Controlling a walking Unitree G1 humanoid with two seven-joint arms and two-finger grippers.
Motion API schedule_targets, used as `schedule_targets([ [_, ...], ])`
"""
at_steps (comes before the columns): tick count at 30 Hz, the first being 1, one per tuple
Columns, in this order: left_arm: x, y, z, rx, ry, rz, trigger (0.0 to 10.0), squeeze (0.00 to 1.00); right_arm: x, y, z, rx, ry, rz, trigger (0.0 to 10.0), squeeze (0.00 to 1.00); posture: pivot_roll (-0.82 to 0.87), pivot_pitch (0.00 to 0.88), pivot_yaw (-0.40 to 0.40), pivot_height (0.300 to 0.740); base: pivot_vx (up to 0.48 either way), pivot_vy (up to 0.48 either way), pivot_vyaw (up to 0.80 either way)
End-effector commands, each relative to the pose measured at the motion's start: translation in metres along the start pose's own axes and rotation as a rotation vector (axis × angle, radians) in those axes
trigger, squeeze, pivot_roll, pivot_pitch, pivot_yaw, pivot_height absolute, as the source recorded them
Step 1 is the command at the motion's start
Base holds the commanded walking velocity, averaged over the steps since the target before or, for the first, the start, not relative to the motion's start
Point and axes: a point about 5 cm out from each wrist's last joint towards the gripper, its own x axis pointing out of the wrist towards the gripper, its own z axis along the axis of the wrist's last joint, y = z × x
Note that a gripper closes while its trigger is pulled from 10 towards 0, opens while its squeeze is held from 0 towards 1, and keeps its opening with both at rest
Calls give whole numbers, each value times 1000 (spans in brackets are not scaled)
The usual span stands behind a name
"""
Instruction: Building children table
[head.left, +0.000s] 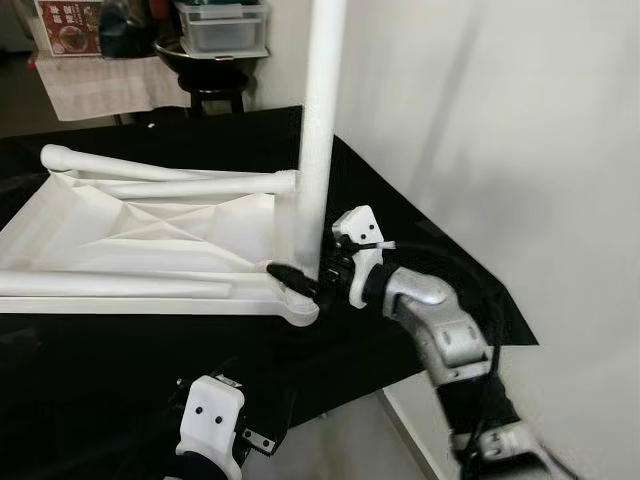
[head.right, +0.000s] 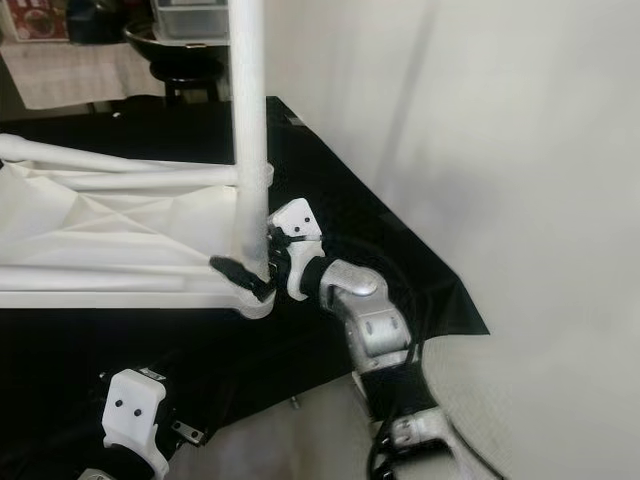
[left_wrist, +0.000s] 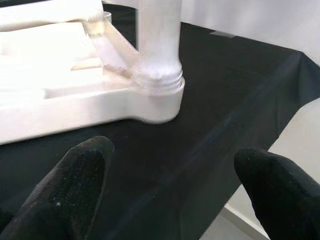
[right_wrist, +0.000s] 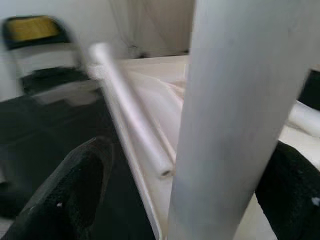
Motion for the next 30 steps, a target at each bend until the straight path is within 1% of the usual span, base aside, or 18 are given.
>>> schedule_targets([
  [1,-1,0,-4,-6,12,4,10000,0,12,5,6,-57,-9,155,10000,0,-34,20,-97,740,0,0,0],
  [3,-1,0,-4,-6,12,4,10000,0,12,5,6,-57,-9,155,10000,0,-34,20,-97,740,0,0,0],
  [4,-1,0,-4,-5,12,5,10000,0,16,0,6,-64,9,213,10000,0,-27,20,-101,740,0,0,0],
  [5,-1,0,-3,-5,11,6,10000,0,20,-2,5,-44,19,272,10000,0,-25,21,-103,740,0,0,0],
  [6,-1,0,-3,-5,11,6,10000,0,20,-2,5,-44,19,272,10000,0,-25,21,-103,740,0,0,0],
  [8,-1,-1,-3,-5,10,6,10000,0,22,-3,5,-26,25,315,10000,0,-21,21,-104,740,0,0,0],
  [9,-1,-1,-3,-5,10,6,10000,0,25,-2,4,-3,31,361,10000,0,-18,22,-105,740,0,0,0],
  [12,-1,-1,-3,-5,10,6,10000,0,25,-2,4,-3,31,361,10000,0,-18,22,-105,740,0,0,0],
  [13,-1,-2,-3,-3,9,6,10000,0,28,2,0,19,45,425,0,0,-14,23,-109,740,0,0,0],
  [18,-1,-2,-3,-2,7,8,10000,0,30,2,-1,31,24,432,0,0,-14,23,-110,740,0,0,0],
  [19,-1,-2,-3,-2,6,11,10000,0,26,-3,-4,34,3,367,0,0,-15,25,-109,740,0,0,0],
  [20,-1,-2,-3,-2,6,11,10000,0,26,-3,-4,34,3,367,0,0,-15,25,-109,740,0,0,0],
  [22,-1,-2,-3,-3,5,13,10000,0,21,-10,-9,43,-16,293,0,0,-16,30,-106,740,0,0,0],
  [25,-1,-2,-3,-3,5,13,10000,0,21,-10,-9,43,-16,293,0,0,-16,30,-106,740,0,0,0],
  [26,-1,-2,-2,-3,4,13,10000,0,19,-12,-10,44,-19,264,0,0,-16,30,-106,740,0,0,0],
  [27,-2,-2,-2,-4,5,12,10000,0,14,-10,-21,91,-16,147,0,0,-19,35,-105,740,0,0,0],
  [28,-2,-1,-2,-4,5,10,10000,0,9,-9,-28,126,-9,61,0,0,-19,35,-105,740,0,0,0],
  [30,-2,-1,-2,-4,5,10,10000,0,9,-9,-28,126,-9,61,0,0,-19,35,-105,740,0,0,0],
])
